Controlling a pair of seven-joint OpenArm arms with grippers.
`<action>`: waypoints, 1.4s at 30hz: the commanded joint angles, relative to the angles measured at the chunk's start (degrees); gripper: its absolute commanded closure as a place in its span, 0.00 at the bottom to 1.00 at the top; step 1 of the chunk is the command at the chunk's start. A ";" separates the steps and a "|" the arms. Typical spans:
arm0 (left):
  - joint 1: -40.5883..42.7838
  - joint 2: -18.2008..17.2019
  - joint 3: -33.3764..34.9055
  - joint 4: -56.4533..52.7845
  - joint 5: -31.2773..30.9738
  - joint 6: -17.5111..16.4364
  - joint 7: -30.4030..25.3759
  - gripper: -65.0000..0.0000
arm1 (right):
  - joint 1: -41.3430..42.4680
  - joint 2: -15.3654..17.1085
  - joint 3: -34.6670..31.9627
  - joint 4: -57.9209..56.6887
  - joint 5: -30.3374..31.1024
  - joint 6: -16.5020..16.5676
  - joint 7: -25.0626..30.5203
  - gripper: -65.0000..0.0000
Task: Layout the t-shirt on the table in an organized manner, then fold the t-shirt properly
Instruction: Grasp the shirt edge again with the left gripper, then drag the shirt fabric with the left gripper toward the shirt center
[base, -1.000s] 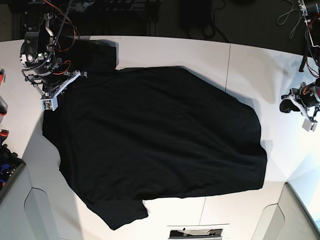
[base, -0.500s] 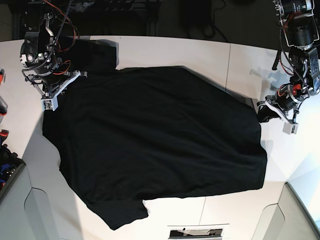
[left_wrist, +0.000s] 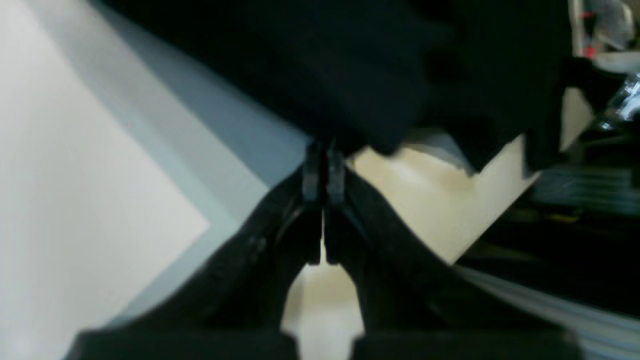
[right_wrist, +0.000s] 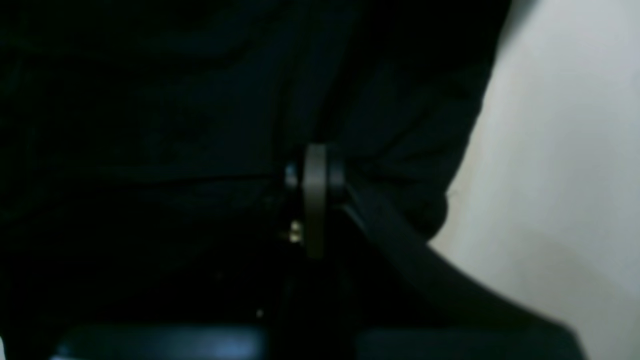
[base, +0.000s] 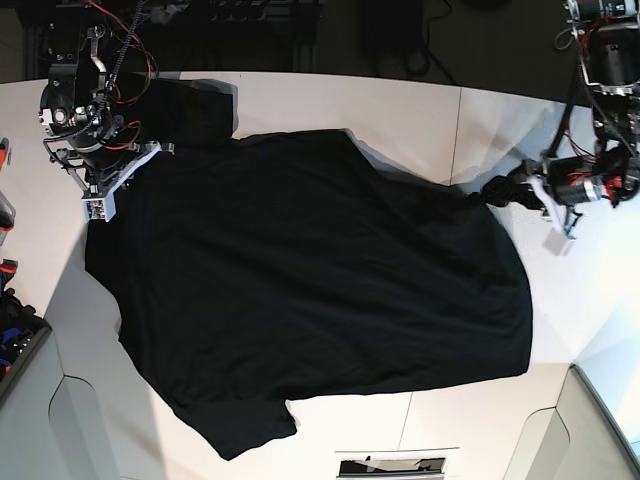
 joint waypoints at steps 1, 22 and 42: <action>-1.55 -2.56 -0.48 1.97 -3.54 -0.36 0.00 1.00 | 0.00 0.46 0.15 0.52 0.04 0.26 -1.03 1.00; 3.37 -7.65 -0.48 5.42 -12.39 -0.36 4.74 1.00 | 0.02 0.48 0.15 0.52 -0.02 0.26 -0.39 1.00; 1.73 7.30 1.73 1.27 34.86 -0.36 -27.32 1.00 | 0.15 0.48 0.15 0.50 -0.15 0.26 -0.07 1.00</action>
